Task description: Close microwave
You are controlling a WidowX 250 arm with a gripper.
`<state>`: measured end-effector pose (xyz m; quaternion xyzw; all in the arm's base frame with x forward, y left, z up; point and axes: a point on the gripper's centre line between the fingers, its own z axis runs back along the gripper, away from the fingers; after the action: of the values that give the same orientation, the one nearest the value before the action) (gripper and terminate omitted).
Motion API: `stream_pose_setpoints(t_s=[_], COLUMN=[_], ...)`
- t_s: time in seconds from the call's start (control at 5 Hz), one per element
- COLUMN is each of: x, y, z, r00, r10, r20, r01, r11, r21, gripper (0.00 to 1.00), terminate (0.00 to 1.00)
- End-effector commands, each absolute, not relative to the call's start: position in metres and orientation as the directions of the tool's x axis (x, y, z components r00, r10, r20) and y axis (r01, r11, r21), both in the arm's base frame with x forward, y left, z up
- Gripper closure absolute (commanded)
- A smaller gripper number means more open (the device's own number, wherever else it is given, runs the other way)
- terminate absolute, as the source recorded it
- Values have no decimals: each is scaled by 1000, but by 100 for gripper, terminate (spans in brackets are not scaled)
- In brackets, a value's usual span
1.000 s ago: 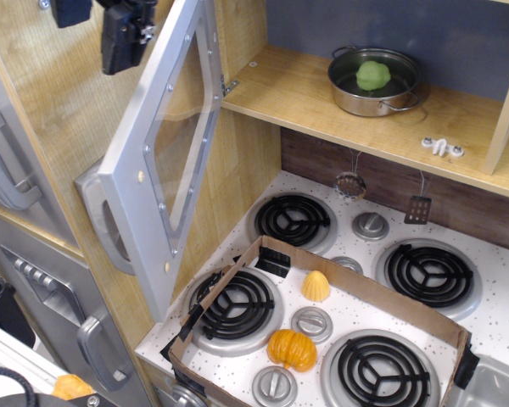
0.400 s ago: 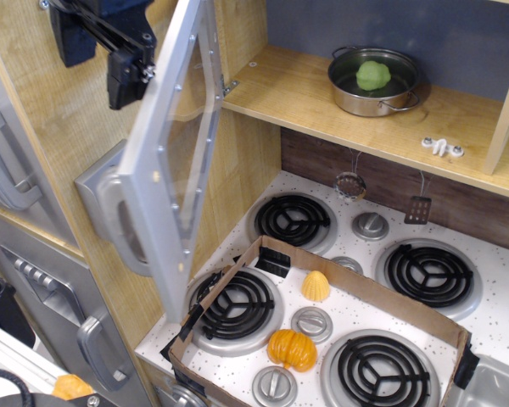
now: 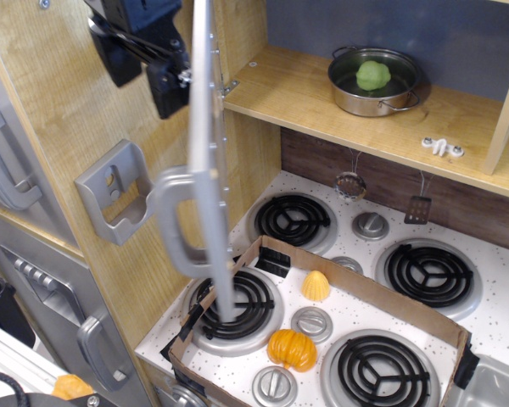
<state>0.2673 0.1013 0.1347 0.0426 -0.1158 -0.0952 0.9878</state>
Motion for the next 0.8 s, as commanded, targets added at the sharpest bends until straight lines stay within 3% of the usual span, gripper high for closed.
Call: stream_pose_setpoints(t_s=[0.0,0.6], x=[304,357], y=[63,22], z=[141,135], r00=[878,837], r10=[-216,-270], r20=[427,476], r01=[216,282], r11=[975,958], r21=[50,48], gripper=[0,0], terminate=[0,0])
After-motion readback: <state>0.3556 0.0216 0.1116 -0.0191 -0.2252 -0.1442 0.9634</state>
